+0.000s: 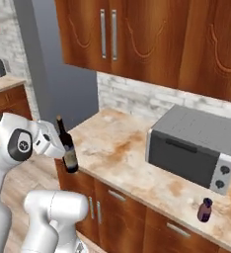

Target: There is a wine glass and glass cup on the dining counter. Place the wine bottle next to the wine glass and the juice bottle next to the glass cup.

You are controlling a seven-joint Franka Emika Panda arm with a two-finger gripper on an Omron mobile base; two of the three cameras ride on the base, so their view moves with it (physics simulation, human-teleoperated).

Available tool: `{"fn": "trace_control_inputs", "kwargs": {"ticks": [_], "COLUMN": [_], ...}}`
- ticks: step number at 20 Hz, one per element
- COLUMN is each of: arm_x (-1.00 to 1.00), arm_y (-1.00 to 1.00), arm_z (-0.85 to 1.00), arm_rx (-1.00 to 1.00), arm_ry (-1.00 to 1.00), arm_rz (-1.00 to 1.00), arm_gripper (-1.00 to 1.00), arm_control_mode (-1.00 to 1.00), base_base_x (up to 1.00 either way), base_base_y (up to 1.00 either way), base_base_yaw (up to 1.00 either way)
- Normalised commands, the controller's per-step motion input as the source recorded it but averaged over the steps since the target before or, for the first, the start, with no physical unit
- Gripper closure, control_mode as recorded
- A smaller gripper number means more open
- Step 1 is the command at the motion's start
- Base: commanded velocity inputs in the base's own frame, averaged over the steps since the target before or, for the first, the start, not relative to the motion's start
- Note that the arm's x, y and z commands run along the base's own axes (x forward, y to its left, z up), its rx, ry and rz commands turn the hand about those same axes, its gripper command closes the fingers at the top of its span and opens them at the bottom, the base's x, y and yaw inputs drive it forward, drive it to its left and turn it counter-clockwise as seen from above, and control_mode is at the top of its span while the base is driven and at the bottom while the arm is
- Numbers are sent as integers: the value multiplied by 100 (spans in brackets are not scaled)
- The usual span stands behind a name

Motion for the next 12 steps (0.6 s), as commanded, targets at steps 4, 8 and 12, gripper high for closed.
{"fn": "trace_control_inputs", "kwargs": {"ticks": [4,8,12], "arm_x": [0,0,0], "arm_y": [0,0,0], "arm_z": [0,0,0], "arm_rx": [0,0,0], "arm_ry": [0,0,0], "arm_rz": [0,0,0], "arm_gripper": [100,100,100], "arm_control_mode": [100,100,100], "base_base_x": [-9,-3,-1], "base_base_y": [0,0,0], "base_base_yaw": [87,89,84]}}
